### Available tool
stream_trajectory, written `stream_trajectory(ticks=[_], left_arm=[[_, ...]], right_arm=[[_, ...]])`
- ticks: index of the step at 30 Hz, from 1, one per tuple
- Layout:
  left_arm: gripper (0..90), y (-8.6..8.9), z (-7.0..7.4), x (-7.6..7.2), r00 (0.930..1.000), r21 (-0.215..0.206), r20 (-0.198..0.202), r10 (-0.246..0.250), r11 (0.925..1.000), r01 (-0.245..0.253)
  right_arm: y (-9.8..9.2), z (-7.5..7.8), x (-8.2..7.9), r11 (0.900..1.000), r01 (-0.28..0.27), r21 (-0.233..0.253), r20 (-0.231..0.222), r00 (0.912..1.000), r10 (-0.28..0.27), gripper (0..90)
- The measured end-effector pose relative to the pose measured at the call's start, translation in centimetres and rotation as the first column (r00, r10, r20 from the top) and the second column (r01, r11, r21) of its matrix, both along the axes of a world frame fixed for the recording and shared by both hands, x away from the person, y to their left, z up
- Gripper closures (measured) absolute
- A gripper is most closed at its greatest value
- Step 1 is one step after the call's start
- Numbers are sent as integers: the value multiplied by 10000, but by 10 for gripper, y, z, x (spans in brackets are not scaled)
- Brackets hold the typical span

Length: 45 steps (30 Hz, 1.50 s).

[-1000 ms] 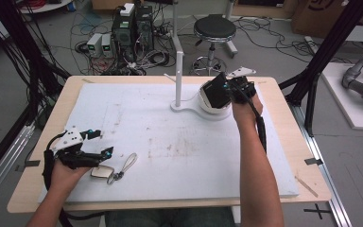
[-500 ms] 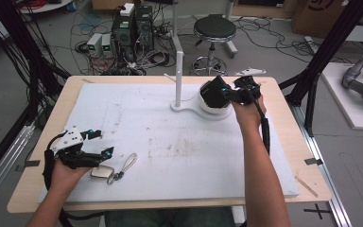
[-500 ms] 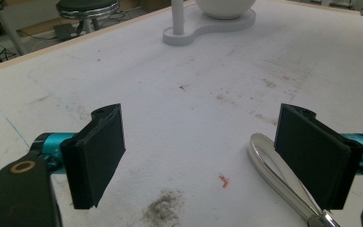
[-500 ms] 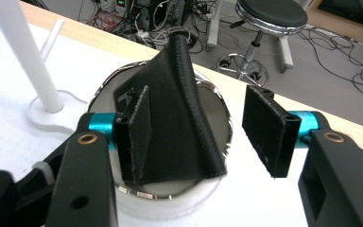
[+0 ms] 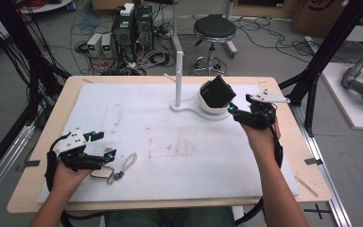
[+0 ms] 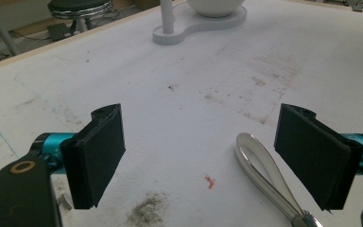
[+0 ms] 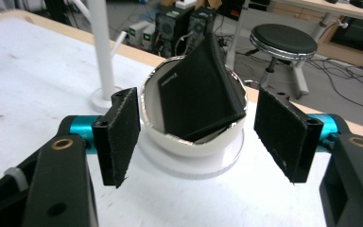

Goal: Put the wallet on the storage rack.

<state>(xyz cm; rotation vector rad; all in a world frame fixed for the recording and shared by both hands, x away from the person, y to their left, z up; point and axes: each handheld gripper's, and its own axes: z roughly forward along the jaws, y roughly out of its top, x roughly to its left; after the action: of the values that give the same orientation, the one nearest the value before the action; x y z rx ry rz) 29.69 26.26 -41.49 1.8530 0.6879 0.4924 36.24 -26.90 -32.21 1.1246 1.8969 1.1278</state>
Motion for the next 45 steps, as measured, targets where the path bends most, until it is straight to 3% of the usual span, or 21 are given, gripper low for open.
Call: stream_trajectory(ticks=[7, 9, 12, 18, 21, 25, 37, 45], left_arm=[[169, 3, 0, -2, 9998, -80, -3, 190, 9998, -190], [169, 3, 0, -2, 9998, -81, -28, 176, 9998, -176], [169, 1, -1, -1, 9998, -76, -88, 159, 9998, -159], [169, -3, -1, -2, 9999, 38, -112, 80, 10000, -80], [169, -2, -1, 0, 9999, 73, -104, 18, 10000, -17], [169, 0, -2, 3, 9999, -37, -124, 55, 10000, -55], [169, 9, -1, 2, 9999, -136, -44, 165, 9998, -165], [169, 5, 1, 2, 9998, -43, -10, 192, 9998, -192]], right_arm=[[-11, -13, -29, 9982, -196, 569, 227, 9996, 184, 297], [-15, -22, -36, 9977, -293, 604, 82, 9996, 288, 296], [-20, -34, -42, 9978, -336, 565, -98, 9994, 342, 286], [-28, -64, -53, 9923, -336, 1193, -167, 9992, 358, 259], [-27, -74, -53, 9922, -414, 1175, -366, 9983, 460, 235], [-23, -78, -52, 9929, -603, 1024, -312, 9975, 638, 216], [-12, -79, -42, 9930, -489, 1078, -324, 9981, 527, 207], [-17, -80, -45, 9925, -505, 1109, -276, 9982, 539, 207]])
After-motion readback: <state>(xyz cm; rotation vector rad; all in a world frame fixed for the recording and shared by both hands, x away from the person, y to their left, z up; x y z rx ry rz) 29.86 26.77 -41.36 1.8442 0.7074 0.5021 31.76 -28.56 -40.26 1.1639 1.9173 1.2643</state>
